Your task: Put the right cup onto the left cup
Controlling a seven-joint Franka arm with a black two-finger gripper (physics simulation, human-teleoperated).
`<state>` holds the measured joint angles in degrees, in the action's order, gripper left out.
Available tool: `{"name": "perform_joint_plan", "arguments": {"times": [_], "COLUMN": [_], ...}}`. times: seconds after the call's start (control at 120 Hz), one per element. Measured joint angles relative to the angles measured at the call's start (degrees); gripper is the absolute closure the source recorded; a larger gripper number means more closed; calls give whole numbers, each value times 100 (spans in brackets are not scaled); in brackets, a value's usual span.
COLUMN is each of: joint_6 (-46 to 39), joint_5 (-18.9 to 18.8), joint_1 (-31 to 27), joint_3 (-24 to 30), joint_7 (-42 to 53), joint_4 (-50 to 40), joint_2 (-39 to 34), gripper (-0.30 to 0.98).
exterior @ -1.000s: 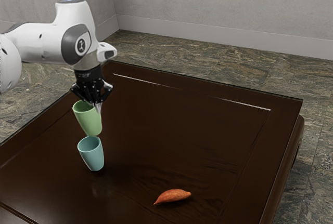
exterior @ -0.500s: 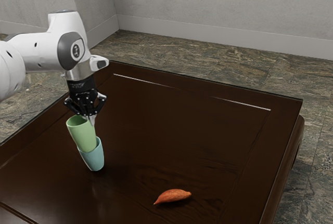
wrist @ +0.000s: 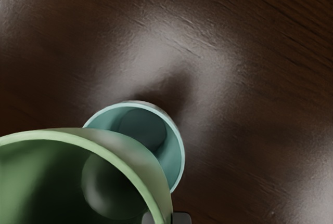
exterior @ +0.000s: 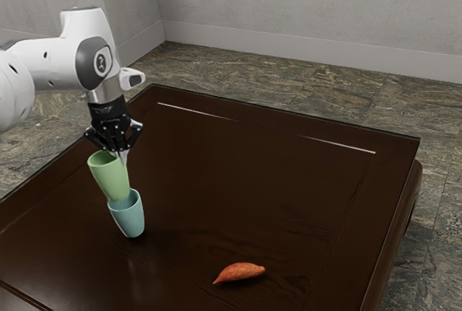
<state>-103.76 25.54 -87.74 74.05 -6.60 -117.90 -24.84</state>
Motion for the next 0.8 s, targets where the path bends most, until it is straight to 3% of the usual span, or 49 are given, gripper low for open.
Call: {"name": "perform_joint_plan", "arguments": {"times": [0.3, 0.5, 0.592, 0.8], "joint_6": [-262, -391, -414, -414], "joint_5": [196, 316, 369, 465], "joint_1": [-513, -586, -582, -488], "joint_3": [681, 784, 795, 754], "joint_7": [-1, -2, 0, -12], "joint_4": [-137, -255, -261, -227], "joint_2": [-13, -19, -16, -18], "gripper": [78, 77, 67, 31]}}
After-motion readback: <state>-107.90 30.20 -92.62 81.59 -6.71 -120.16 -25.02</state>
